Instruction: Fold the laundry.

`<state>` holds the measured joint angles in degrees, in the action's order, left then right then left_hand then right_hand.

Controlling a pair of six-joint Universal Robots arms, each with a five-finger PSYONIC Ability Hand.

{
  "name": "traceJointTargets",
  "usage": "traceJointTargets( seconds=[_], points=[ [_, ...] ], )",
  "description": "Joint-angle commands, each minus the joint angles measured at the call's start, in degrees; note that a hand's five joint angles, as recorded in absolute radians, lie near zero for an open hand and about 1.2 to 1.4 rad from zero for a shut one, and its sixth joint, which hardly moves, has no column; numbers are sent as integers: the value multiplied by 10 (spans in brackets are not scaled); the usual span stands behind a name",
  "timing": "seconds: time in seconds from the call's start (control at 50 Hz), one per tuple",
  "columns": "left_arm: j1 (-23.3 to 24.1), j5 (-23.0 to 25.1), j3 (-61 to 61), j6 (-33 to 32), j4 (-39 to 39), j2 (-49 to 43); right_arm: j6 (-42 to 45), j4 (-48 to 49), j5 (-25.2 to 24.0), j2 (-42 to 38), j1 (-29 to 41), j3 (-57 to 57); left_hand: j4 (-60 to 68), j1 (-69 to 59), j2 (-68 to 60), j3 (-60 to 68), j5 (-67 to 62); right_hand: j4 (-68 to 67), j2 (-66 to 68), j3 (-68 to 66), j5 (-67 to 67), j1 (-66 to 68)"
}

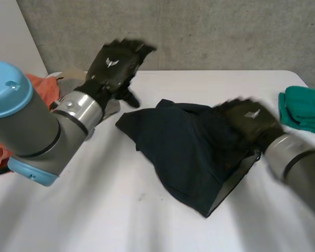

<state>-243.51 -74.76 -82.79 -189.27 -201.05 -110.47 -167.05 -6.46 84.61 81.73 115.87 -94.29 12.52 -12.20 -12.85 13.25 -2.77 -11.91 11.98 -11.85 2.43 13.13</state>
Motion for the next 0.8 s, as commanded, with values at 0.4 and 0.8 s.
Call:
traceJointTargets(
  seconds=[0.4, 0.8],
  points=[
    [-51, 78, 192, -179, 44, -318, -122, 167, 170, -154, 162, -87, 88, -91, -85, 81, -85, -103, 102, -103, 97, 91],
    [-14, -4, 222, -180, 45, -302, -29, 203, 189, -88, 136, -84, 675, -678, -672, 668, -672, -681, 680, -681, 676, 669]
  ],
)
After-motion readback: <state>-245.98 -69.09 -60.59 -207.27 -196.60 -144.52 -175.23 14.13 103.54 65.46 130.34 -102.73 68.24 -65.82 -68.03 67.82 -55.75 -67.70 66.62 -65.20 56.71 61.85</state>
